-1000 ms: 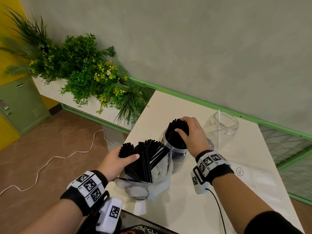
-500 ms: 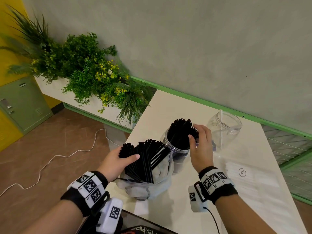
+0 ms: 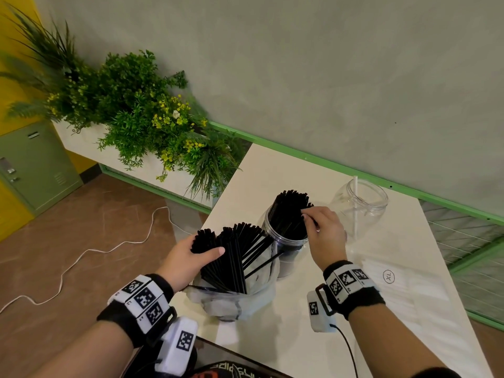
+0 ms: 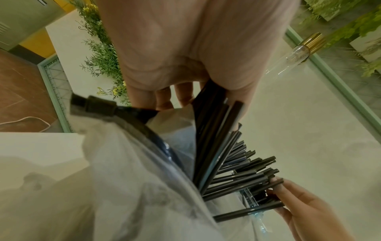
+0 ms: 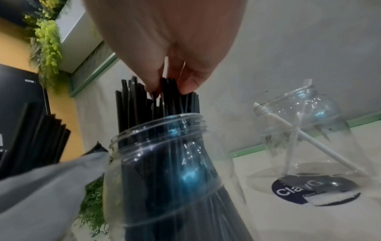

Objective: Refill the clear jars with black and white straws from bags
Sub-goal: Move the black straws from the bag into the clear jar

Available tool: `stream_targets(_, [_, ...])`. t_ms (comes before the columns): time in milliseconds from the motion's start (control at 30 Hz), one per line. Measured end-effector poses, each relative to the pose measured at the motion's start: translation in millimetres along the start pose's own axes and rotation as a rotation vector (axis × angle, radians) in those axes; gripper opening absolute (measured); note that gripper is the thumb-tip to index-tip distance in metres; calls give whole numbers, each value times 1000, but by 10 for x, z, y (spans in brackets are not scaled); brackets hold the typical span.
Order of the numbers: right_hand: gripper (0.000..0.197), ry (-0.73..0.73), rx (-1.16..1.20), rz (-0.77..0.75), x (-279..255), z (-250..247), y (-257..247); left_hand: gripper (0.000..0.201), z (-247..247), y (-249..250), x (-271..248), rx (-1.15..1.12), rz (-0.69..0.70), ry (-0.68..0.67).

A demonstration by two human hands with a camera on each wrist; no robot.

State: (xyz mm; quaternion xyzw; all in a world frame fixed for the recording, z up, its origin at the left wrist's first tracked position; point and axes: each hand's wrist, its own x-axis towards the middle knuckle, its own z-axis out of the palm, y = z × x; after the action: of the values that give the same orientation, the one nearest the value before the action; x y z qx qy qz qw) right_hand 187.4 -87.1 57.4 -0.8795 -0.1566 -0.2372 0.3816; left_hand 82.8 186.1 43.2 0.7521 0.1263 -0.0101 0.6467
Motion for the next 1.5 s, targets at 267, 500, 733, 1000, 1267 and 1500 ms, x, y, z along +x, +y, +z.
stream_targets(267, [56,-120,-102,15,-8,10,-186,21,-6,-8,-19,-27,-15,-6])
stream_targets(500, [28,-356,-399,-95,315,51,-179,14,7,-4,-35,-26,0,-13])
stream_targets(733, [22,-163,-206,-195,490,51,-340,14,0,8,-52,-12,7,-8])
stream_targets(1000, [27,-222,-93,-152,251,214,-252,17,-24,-4,-36,-7,3,-4])
stream_targets(1267, [55,-306,-290,-215,6,14,24,17,-67,-49,-9,-17,3,-1])
stream_targets(1500, [49,-385,-165,-127,91,89,-56,15,-25,-19,1,-17,17,-8])
